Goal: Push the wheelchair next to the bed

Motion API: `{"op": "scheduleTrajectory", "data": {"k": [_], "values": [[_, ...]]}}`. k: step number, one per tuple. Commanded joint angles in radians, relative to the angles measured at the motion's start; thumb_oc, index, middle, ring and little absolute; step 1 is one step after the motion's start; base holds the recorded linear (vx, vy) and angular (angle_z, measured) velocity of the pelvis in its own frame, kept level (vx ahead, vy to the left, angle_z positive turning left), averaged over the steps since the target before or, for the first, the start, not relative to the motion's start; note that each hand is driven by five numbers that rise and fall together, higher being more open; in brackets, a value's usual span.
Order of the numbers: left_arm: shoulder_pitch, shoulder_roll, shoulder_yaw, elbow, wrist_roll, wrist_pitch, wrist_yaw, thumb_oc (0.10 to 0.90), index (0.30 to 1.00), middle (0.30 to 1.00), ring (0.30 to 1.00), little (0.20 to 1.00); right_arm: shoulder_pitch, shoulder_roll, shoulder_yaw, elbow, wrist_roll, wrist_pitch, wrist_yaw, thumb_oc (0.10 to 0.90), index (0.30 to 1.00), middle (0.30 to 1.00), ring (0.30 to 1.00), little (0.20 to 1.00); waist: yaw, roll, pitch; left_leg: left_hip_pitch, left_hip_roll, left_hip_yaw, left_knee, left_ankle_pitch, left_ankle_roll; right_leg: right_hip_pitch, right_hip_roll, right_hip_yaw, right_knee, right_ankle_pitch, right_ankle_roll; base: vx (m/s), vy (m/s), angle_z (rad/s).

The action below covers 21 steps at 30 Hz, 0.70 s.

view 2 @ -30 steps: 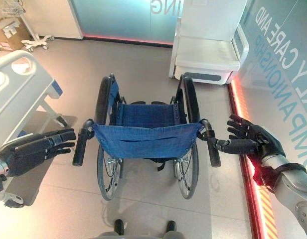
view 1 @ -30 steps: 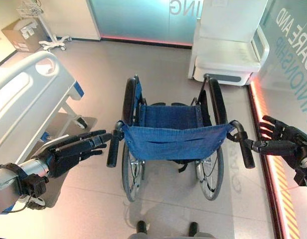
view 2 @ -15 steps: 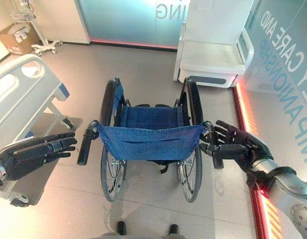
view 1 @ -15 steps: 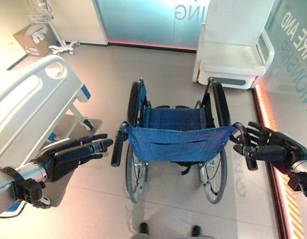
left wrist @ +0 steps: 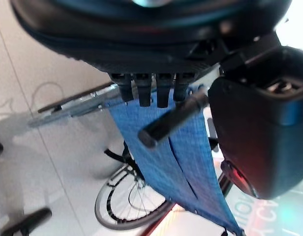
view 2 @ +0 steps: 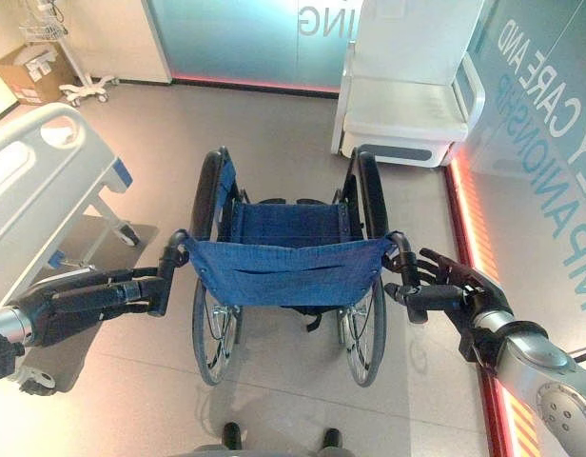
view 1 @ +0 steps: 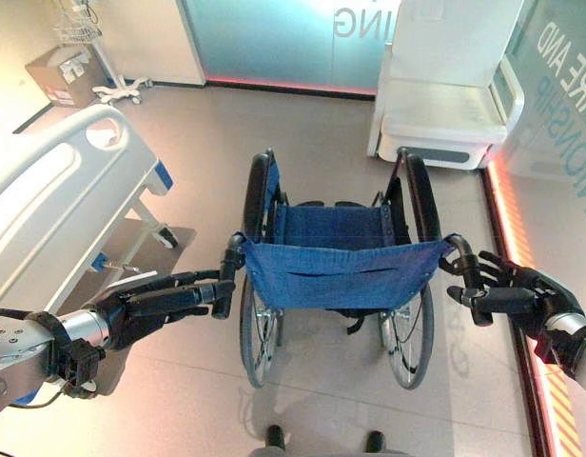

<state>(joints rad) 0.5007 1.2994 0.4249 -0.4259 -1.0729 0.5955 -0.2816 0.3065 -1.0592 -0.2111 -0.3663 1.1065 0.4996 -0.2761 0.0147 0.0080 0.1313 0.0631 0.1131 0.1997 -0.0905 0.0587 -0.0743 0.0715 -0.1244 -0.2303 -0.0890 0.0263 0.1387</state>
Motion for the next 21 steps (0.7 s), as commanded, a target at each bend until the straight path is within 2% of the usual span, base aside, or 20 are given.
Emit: {"op": "scheduleTrajectory", "data": {"k": [1, 2, 7, 16, 17, 18, 19, 20, 21], "values": [[-0.159, 0.062, 0.012, 0.071, -0.054, -0.041, 0.007, 0.8, 0.9, 0.9, 0.9, 0.9, -0.175, -0.117, 0.004, 0.046, -0.028, -0.026, -0.064, 0.8, 0.9, 0.9, 0.9, 0.9, -0.018, 0.01, -0.014, 0.006, 0.002, 0.027, 0.003, -0.016, -0.022, 0.005, -0.027, -0.032, 0.002, 0.023, 0.025, 0.07, 0.001, 0.01], [-0.179, 0.067, -0.005, 0.073, -0.06, -0.034, 0.018, 0.8, 0.9, 0.9, 0.9, 0.9, -0.187, -0.122, 0.015, 0.057, -0.025, 0.0, -0.063, 0.8, 0.9, 0.9, 0.9, 0.9, -0.018, 0.01, -0.015, 0.007, 0.001, 0.025, 0.003, -0.017, -0.022, 0.005, -0.027, -0.031, 0.002, 0.023, 0.026, 0.07, 0.0, 0.0], [-0.214, 0.067, -0.039, 0.086, -0.076, -0.046, 0.027, 0.8, 0.9, 0.9, 0.9, 0.9, -0.209, -0.12, 0.051, 0.069, -0.015, 0.041, -0.045, 0.8, 0.9, 0.9, 0.9, 0.9, -0.016, 0.009, -0.013, 0.006, 0.0, 0.02, 0.003, -0.018, -0.021, 0.005, -0.026, -0.029, 0.002, 0.023, 0.024, 0.03, -0.003, 0.0], [-0.341, 0.053, -0.172, 0.103, -0.065, -0.069, 0.047, 0.8, 0.9, 0.9, 0.9, 0.9, -0.313, -0.114, 0.171, 0.12, -0.025, 0.032, -0.004, 0.8, 0.9, 0.9, 0.9, 0.9, -0.008, 0.009, -0.003, 0.003, 0.001, 0.013, 0.003, -0.015, -0.021, 0.004, -0.024, -0.029, 0.002, 0.023, 0.021, 0.01, -0.002, 0.0], [-0.352, 0.051, -0.183, 0.106, -0.064, -0.072, 0.046, 0.8, 0.9, 0.9, 0.9, 0.9, -0.325, -0.115, 0.18, 0.123, -0.017, 0.035, -0.005, 0.729, 0.794, 0.794, 0.794, 0.794, -0.007, 0.009, -0.001, 0.002, 0.0, 0.012, 0.003, -0.014, -0.021, 0.004, -0.024, -0.029, 0.002, 0.023, 0.021, 0.0, 0.0, 0.0], [-0.359, 0.049, -0.189, 0.108, -0.066, -0.073, 0.045, 0.8, 0.9, 0.9, 0.9, 0.9, -0.333, -0.116, 0.187, 0.126, -0.014, 0.037, -0.006, 0.696, 0.745, 0.745, 0.745, 0.745, -0.006, 0.009, -0.001, 0.002, 0.0, 0.011, 0.003, -0.014, -0.021, 0.004, -0.024, -0.028, 0.002, 0.023, 0.021, 0.0, 0.0, 0.0], [-0.376, 0.046, -0.206, 0.116, -0.071, -0.071, 0.043, 0.8, 0.9, 0.9, 0.9, 0.9, -0.349, -0.116, 0.204, 0.138, -0.015, 0.038, 0.0, 0.455, 0.382, 0.382, 0.382, 0.382, -0.005, 0.009, 0.0, 0.003, 0.0, 0.011, 0.003, -0.014, -0.021, 0.004, -0.023, -0.028, 0.002, 0.023, 0.02, 0.03, -0.012, 0.0], [-0.386, 0.045, -0.217, 0.117, -0.072, -0.067, 0.043, 0.8, 0.9, 0.9, 0.9, 0.9, -0.358, -0.115, 0.215, 0.142, -0.013, 0.04, -0.002, 0.4, 0.3, 0.3, 0.3, 0.3, -0.005, 0.009, -0.001, 0.004, 0.0, 0.011, 0.003, -0.015, -0.021, 0.005, -0.023, -0.029, 0.002, 0.023, 0.02, 0.0, 0.0, 0.0], [-0.389, 0.046, -0.221, 0.117, -0.072, -0.066, 0.043, 0.8, 0.9, 0.9, 0.9, 0.9, -0.361, -0.115, 0.218, 0.144, -0.013, 0.039, -0.001, 0.4, 0.3, 0.3, 0.3, 0.3, -0.005, 0.009, -0.001, 0.004, 0.0, 0.011, 0.003, -0.015, -0.021, 0.005, -0.023, -0.029, 0.002, 0.022, 0.02, 0.0, 0.0, 0.0]]}}
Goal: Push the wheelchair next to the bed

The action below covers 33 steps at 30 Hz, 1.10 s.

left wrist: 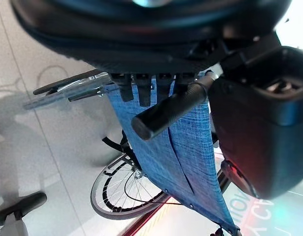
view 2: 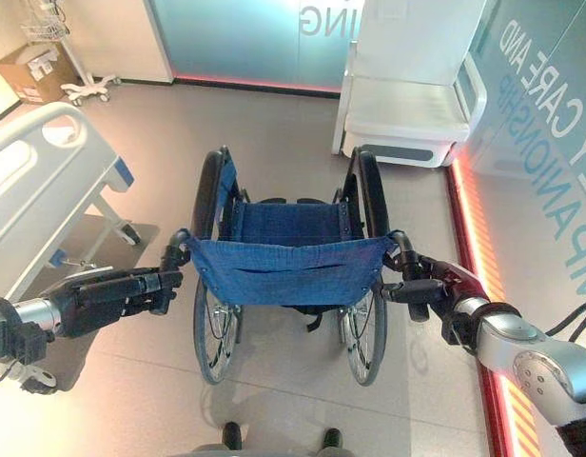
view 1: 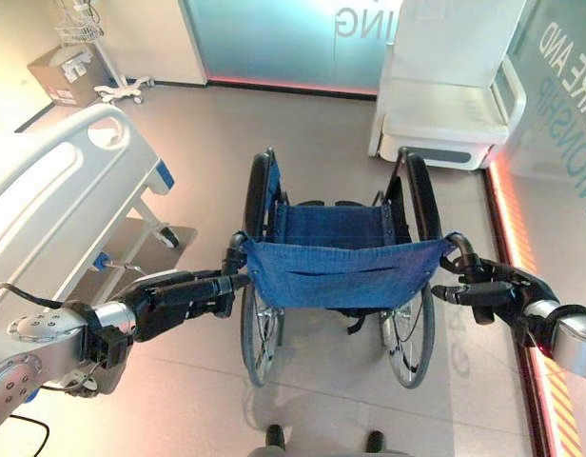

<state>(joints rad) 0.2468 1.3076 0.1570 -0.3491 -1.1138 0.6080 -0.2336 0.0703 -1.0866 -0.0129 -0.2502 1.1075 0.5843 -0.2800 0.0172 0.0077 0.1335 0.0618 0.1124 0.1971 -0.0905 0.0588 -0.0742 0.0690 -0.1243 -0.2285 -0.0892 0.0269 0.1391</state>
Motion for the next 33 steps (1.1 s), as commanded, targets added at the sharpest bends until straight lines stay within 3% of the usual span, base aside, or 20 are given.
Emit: {"op": "scheduleTrajectory", "data": {"k": [1, 7, 19, 25, 32, 33], "values": [[-0.142, 0.039, 0.037, 0.039, -0.038, -0.073, -0.01, 0.8, 0.9, 0.9, 0.9, 0.9, -0.129, -0.09, 0.028, 0.032, -0.016, -0.046, 0.009, 0.4, 0.3, 0.3, 0.3, 0.3, -0.007, 0.009, -0.005, 0.004, 0.001, 0.013, 0.003, -0.015, -0.021, 0.007, -0.022, -0.029, 0.002, 0.021, 0.019, 0.0, 0.0, 0.0], [-0.182, 0.038, -0.014, 0.039, -0.045, -0.069, -0.028, 0.8, 0.9, 0.9, 0.9, 0.9, -0.157, -0.094, 0.056, 0.041, -0.015, -0.049, 0.024, 0.4, 0.3, 0.3, 0.3, 0.3, -0.01, 0.01, -0.004, 0.006, 0.004, 0.014, 0.003, -0.013, -0.022, 0.006, -0.021, -0.028, 0.002, 0.021, 0.018, 0.0, 0.0, 0.0], [-0.305, -0.018, -0.146, 0.077, -0.192, -0.04, 0.082, 0.8, 0.9, 0.9, 0.9, 0.9, -0.233, -0.079, 0.137, 0.061, -0.037, -0.062, 0.036, 0.4, 0.3, 0.3, 0.3, 0.3, -0.019, 0.011, -0.008, 0.018, 0.006, 0.017, 0.003, -0.016, -0.022, 0.014, -0.016, -0.023, 0.002, 0.017, 0.014, 0.0, -0.001, 0.0], [-0.37, -0.073, -0.207, 0.112, -0.241, -0.064, 0.172, 0.8, 0.9, 0.9, 0.9, 0.9, -0.27, -0.064, 0.171, 0.083, -0.052, -0.066, 0.045, 0.4, 0.3, 0.3, 0.3, 0.3, -0.025, 0.007, -0.007, 0.023, 0.005, 0.017, 0.003, -0.016, -0.021, 0.018, -0.013, -0.018, 0.002, 0.016, 0.012, 0.0, 0.0, 0.0], [-0.42, -0.124, -0.26, 0.133, -0.298, -0.08, 0.196, 0.8, 0.9, 0.9, 0.9, 0.9, -0.298, -0.053, 0.194, 0.096, -0.053, -0.06, 0.038, 0.4, 0.3, 0.3, 0.3, 0.3, -0.032, 0.003, -0.008, 0.026, 0.004, 0.019, 0.003, -0.017, -0.02, 0.018, -0.01, -0.013, 0.002, 0.016, 0.011, 0.0, 0.0, 0.0], [-0.423, -0.127, -0.264, 0.133, -0.3, -0.081, 0.196, 0.769, 0.853, 0.853, 0.853, 0.853, -0.299, -0.052, 0.195, 0.097, -0.053, -0.06, 0.038, 0.4, 0.3, 0.3, 0.3, 0.3, -0.033, 0.003, -0.008, 0.027, 0.004, 0.02, 0.003, -0.017, -0.02, 0.018, -0.01, -0.012, 0.002, 0.016, 0.011, 0.0, 0.0, 0.0]]}}
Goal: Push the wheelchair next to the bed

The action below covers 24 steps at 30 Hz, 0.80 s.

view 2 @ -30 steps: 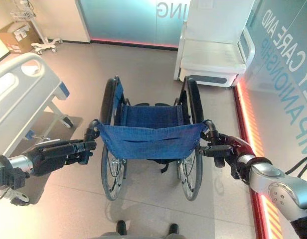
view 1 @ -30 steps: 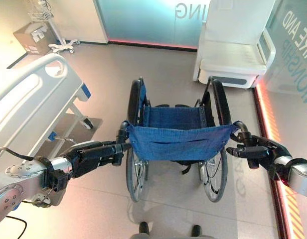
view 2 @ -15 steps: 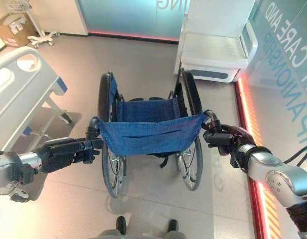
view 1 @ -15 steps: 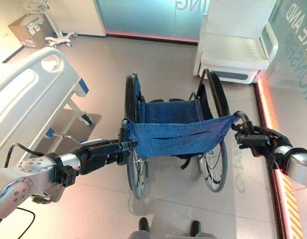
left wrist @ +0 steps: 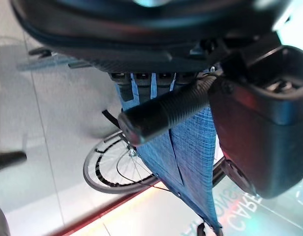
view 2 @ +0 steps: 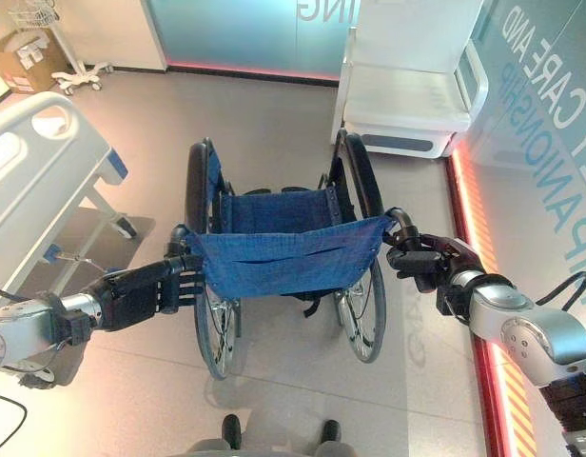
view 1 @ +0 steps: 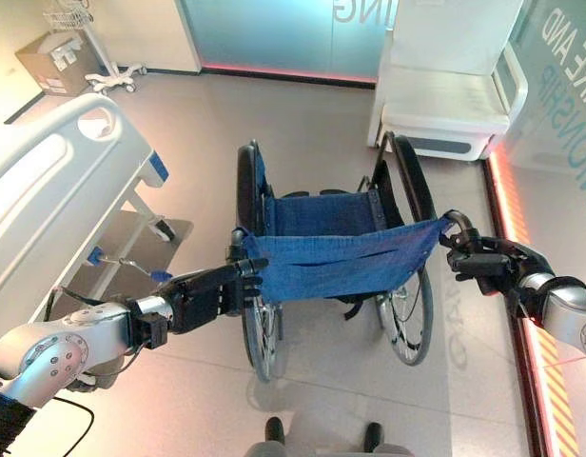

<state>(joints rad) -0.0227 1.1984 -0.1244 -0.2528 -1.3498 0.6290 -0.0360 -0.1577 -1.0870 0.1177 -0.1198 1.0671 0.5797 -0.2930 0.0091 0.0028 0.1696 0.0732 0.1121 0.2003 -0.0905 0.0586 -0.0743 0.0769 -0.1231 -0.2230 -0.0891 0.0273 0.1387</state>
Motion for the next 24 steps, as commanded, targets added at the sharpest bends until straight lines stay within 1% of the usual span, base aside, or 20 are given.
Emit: {"op": "scheduleTrajectory", "data": {"k": [1, 2, 9, 24], "values": [[-0.16, -0.029, 0.005, 0.039, -0.069, -0.108, 0.004, 0.48, 0.42, 0.42, 0.42, 0.42, -0.075, -0.049, 0.07, -0.032, -0.013, -0.055, 0.047, 0.4, 0.3, 0.3, 0.3, 0.3, -0.027, 0.008, -0.044, 0.016, 0.005, 0.017, 0.003, -0.016, -0.02, 0.01, -0.01, -0.016, 0.002, 0.015, 0.01, 0.0, 0.0, 0.0], [-0.162, -0.036, 0.0, 0.037, -0.071, -0.113, 0.012, 0.4, 0.3, 0.3, 0.3, 0.3, -0.075, -0.045, 0.072, -0.032, -0.014, -0.055, 0.044, 0.4, 0.3, 0.3, 0.3, 0.3, -0.027, 0.008, -0.044, 0.016, 0.005, 0.017, 0.003, -0.017, -0.019, 0.01, -0.009, -0.015, 0.002, 0.014, 0.01, 0.0, 0.0, 0.0], [-0.165, -0.071, -0.012, 0.023, -0.078, -0.15, 0.039, 0.4, 0.3, 0.3, 0.3, 0.3, -0.068, -0.033, 0.07, -0.043, -0.012, -0.047, 0.029, 0.4, 0.3, 0.3, 0.3, 0.3, -0.031, 0.003, -0.04, 0.018, 0.006, 0.02, 0.003, -0.017, -0.018, 0.009, -0.005, -0.009, 0.002, 0.014, 0.008, 0.0, 0.0, 0.0], [-0.152, -0.088, 0.007, 0.015, -0.063, -0.159, 0.056, 0.4, 0.3, 0.3, 0.3, 0.3, -0.065, -0.035, 0.062, -0.052, 0.007, -0.044, 0.013, 0.4, 0.3, 0.3, 0.3, 0.3, -0.033, 0.005, -0.037, 0.019, 0.01, 0.027, 0.003, -0.011, -0.023, 0.009, -0.005, -0.014, 0.002, 0.015, 0.006, 0.0, 0.0, 0.0]]}}
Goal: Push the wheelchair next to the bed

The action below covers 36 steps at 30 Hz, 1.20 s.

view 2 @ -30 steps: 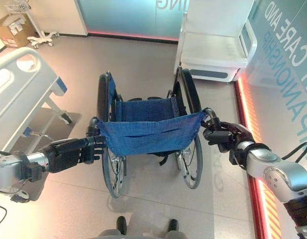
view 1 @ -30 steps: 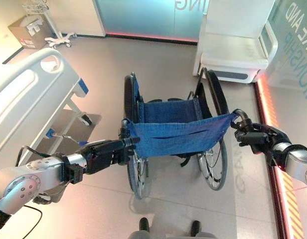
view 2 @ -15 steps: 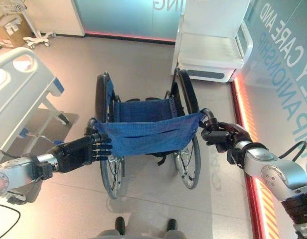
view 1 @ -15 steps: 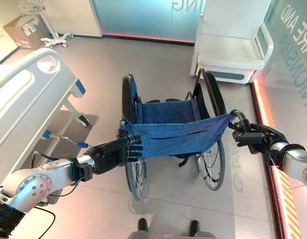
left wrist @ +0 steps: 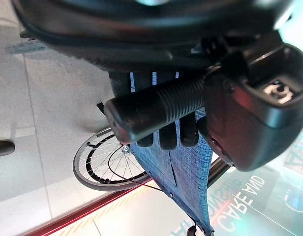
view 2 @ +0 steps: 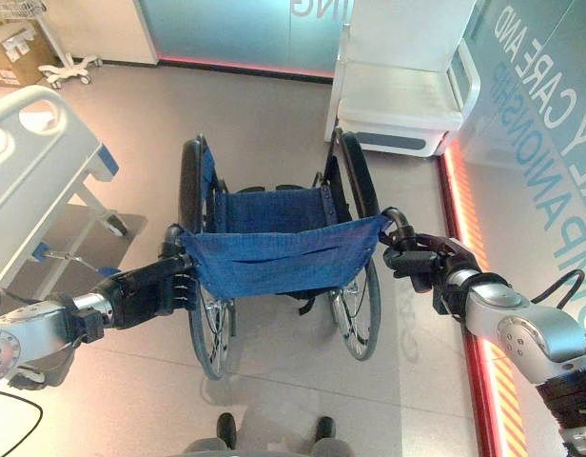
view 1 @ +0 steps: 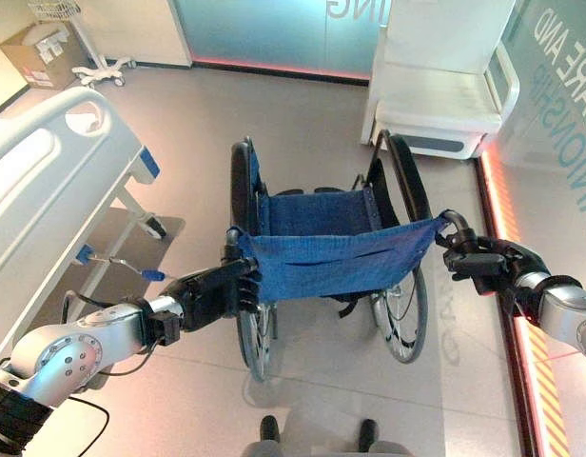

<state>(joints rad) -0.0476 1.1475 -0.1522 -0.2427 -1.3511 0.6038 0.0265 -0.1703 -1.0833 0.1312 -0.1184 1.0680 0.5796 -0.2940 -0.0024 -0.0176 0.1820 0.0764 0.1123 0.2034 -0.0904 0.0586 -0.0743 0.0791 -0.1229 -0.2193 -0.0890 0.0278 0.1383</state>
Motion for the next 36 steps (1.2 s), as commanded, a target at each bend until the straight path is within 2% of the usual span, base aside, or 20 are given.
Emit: {"op": "scheduleTrajectory", "data": {"k": [1, 9, 15, 17, 18, 20, 21, 23, 24, 25, 26, 29, 30, 31, 33, 34, 36], "values": [[-0.126, -0.039, 0.035, 0.004, -0.061, -0.135, -0.004, 0.4, 0.3, 0.3, 0.3, 0.3, -0.052, -0.037, 0.049, -0.054, 0.007, -0.045, 0.012, 0.4, 0.3, 0.3, 0.3, 0.3, -0.022, 0.026, -0.049, 0.015, 0.01, 0.024, 0.003, -0.01, -0.023, 0.006, -0.005, -0.017, 0.002, 0.015, 0.006, 0.0, 0.0, 0.0], [-0.112, -0.045, 0.058, 0.0, -0.102, -0.147, 0.045, 0.4, 0.3, 0.3, 0.3, 0.3, -0.038, -0.033, 0.045, -0.072, 0.003, -0.044, 0.022, 0.4, 0.3, 0.3, 0.3, 0.3, -0.023, 0.023, -0.049, 0.02, 0.019, 0.022, 0.003, -0.006, -0.028, 0.012, 0.008, -0.02, 0.002, 0.008, -0.003, 0.01, -0.055, 0.0], [-0.079, -0.067, 0.107, -0.004, -0.148, -0.177, 0.134, 0.4, 0.3, 0.3, 0.3, 0.3, -0.051, -0.041, 0.052, -0.094, 0.009, -0.032, 0.053, 0.4, 0.3, 0.3, 0.3, 0.3, -0.018, 0.014, -0.043, 0.031, 0.048, 0.005, 0.022, 0.022, -0.049, 0.025, 0.038, -0.033, 0.002, 0.001, -0.029, 0.05, -0.151, 0.0], [-0.078, -0.079, 0.12, -0.004, -0.157, -0.187, 0.145, 0.4, 0.3, 0.3, 0.3, 0.3, -0.077, -0.044, 0.065, -0.088, 0.004, -0.029, 0.071, 0.4, 0.3, 0.3, 0.3, 0.3, -0.017, 0.007, -0.032, 0.011, 0.065, 0.006, 0.093, 0.016, -0.059, 0.018, 0.042, -0.039, 0.025, -0.002, -0.043, 0.02, -0.169, -0.01], [-0.078, -0.087, 0.127, -0.001, -0.162, -0.197, 0.149, 0.4, 0.3, 0.3, 0.3, 0.3, -0.102, -0.046, 0.08, -0.081, 0.004, -0.031, 0.08, 0.4, 0.3, 0.3, 0.3, 0.3, -0.015, 0.0, -0.022, -0.011, 0.082, 0.008, 0.173, 0.02, -0.064, 0.007, 0.044, -0.04, 0.051, -0.007, -0.055, 0.01, -0.179, -0.01], [-0.078, -0.101, 0.137, 0.007, -0.156, -0.205, 0.153, 0.4, 0.3, 0.3, 0.3, 0.3, -0.129, -0.04, 0.104, -0.073, -0.009, -0.04, 0.098, 0.4, 0.3, 0.3, 0.3, 0.3, -0.01, -0.006, -0.005, -0.054, 0.107, -0.006, 0.28, 0.067, -0.073, -0.005, 0.054, -0.039, 0.083, -0.011, -0.071, 0.03, -0.23, -0.11], [-0.082, -0.121, 0.15, 0.014, -0.147, -0.202, 0.156, 0.4, 0.3, 0.3, 0.3, 0.3, -0.155, -0.026, 0.129, -0.071, -0.025, -0.049, 0.105, 0.4, 0.3, 0.3, 0.3, 0.3, 0.001, -0.027, 0.03, -0.149, 0.112, -0.042, 0.512, 0.131, -0.07, -0.005, 0.069, -0.02, 0.123, -0.02, -0.102, 0.04, -0.252, -0.18], [-0.083, -0.134, 0.158, 0.015, -0.151, -0.2, 0.168, 0.4, 0.3, 0.3, 0.3, 0.3, -0.168, -0.014, 0.142, -0.073, -0.04, -0.053, 0.111, 0.4, 0.3, 0.3, 0.3, 0.3, 0.009, -0.036, 0.055, -0.21, 0.102, -0.05, 0.623, 0.15, -0.062, 0.005, 0.081, -0.006, 0.141, -0.028, -0.121, 0.06, -0.17, -0.26], [-0.083, -0.141, 0.163, 0.015, -0.15, -0.198, 0.171, 0.4, 0.3, 0.3, 0.3, 0.3, -0.173, -0.008, 0.147, -0.073, -0.051, -0.054, 0.119, 0.4, 0.3, 0.3, 0.3, 0.3, 0.014, -0.038, 0.063, -0.229, 0.085, -0.058, 0.635, 0.15, -0.054, 0.011, 0.085, 0.002, 0.148, -0.031, -0.124, 0.16, -0.049, -0.43], [-0.071, -0.151, 0.182, 0.018, -0.151, -0.2, 0.177, 0.4, 0.3, 0.3, 0.3, 0.3, -0.185, 0.007, 0.156, -0.076, -0.083, -0.052, 0.143, 0.4, 0.3, 0.3, 0.3, 0.3, 0.034, -0.034, 0.086, -0.265, 0.029, -0.064, 0.62, 0.132, -0.031, 0.033, 0.098, 0.027, 0.17, -0.053, -0.123, 0.21, 0.021, -0.35], [-0.066, -0.152, 0.192, 0.019, -0.156, -0.199, 0.182, 0.4, 0.3, 0.3, 0.3, 0.3, -0.194, 0.011, 0.164, -0.079, -0.092, -0.047, 0.153, 0.4, 0.3, 0.3, 0.3, 0.3, 0.045, -0.029, 0.085, -0.276, 0.008, -0.06, 0.565, 0.148, -0.028, 0.042, 0.112, 0.035, 0.176, -0.063, -0.121, 0.28, 0.058, -0.3], [-0.041, -0.151, 0.221, 0.036, -0.152, -0.198, 0.168, 0.4, 0.3, 0.3, 0.3, 0.3, -0.222, 0.014, 0.192, -0.07, -0.103, -0.047, 0.174, 0.4, 0.3, 0.3, 0.3, 0.3, 0.075, -0.005, 0.082, -0.285, 0.007, -0.025, 0.374, 0.205, -0.041, 0.097, 0.157, 0.047, 0.187, -0.105, -0.117, 0.3, 0.076, -0.18], [-0.039, -0.151, 0.223, 0.04, -0.15, -0.199, 0.165, 0.4, 0.3, 0.3, 0.3, 0.3, -0.224, 0.016, 0.196, -0.066, -0.106, -0.05, 0.18, 0.4, 0.3, 0.3, 0.3, 0.3, 0.079, -0.002, 0.082, -0.283, 0.006, -0.023, 0.342, 0.215, -0.045, 0.109, 0.161, 0.05, 0.185, -0.111, -0.115, 0.46, 0.138, -0.16], [-0.033, -0.149, 0.222, 0.054, -0.143, -0.207, 0.159, 0.4, 0.3, 0.3, 0.3, 0.3, -0.225, 0.022, 0.205, -0.052, -0.115, -0.06, 0.198, 0.4, 0.3, 0.3, 0.3, 0.3, 0.098, 0.013, 0.072, -0.296, 0.007, -0.033, 0.222, 0.256, -0.06, 0.155, 0.184, 0.065, 0.173, -0.135, -0.112, 0.41, 0.124, -0.22], [-0.026, -0.15, 0.223, 0.058, -0.142, -0.212, 0.155, 0.4, 0.3, 0.3, 0.3, 0.3, -0.224, 0.027, 0.207, -0.047, -0.118, -0.064, 0.207, 0.4, 0.3, 0.3, 0.3, 0.3, 0.11, 0.016, 0.069, -0.289, 0.003, -0.046, 0.149, 0.285, -0.07, 0.192, 0.19, 0.076, 0.163, -0.154, -0.11, 0.43, 0.131, -0.3], [-0.015, -0.155, 0.229, 0.058, -0.136, -0.214, 0.155, 0.4, 0.3, 0.3, 0.3, 0.3, -0.219, 0.026, 0.204, -0.047, -0.12, -0.065, 0.219, 0.4, 0.3, 0.3, 0.3, 0.3, 0.122, 0.016, 0.063, -0.287, -0.001, -0.055, 0.084, 0.295, -0.074, 0.229, 0.192, 0.09, 0.154, -0.173, -0.107, 0.45, 0.158, -0.46], [-0.007, -0.163, 0.237, 0.06, -0.123, -0.213, 0.157, 0.4, 0.3, 0.3, 0.3, 0.3, -0.223, 0.018, 0.201, -0.052, -0.118, -0.06, 0.23, 0.4, 0.3, 0.3, 0.3, 0.3, 0.129, 0.012, 0.05, -0.274, -0.008, -0.05, 0.063, 0.264, -0.063, 0.254, 0.185, 0.104, 0.149, -0.193, -0.101, 0.43, 0.216, -0.58]]}}
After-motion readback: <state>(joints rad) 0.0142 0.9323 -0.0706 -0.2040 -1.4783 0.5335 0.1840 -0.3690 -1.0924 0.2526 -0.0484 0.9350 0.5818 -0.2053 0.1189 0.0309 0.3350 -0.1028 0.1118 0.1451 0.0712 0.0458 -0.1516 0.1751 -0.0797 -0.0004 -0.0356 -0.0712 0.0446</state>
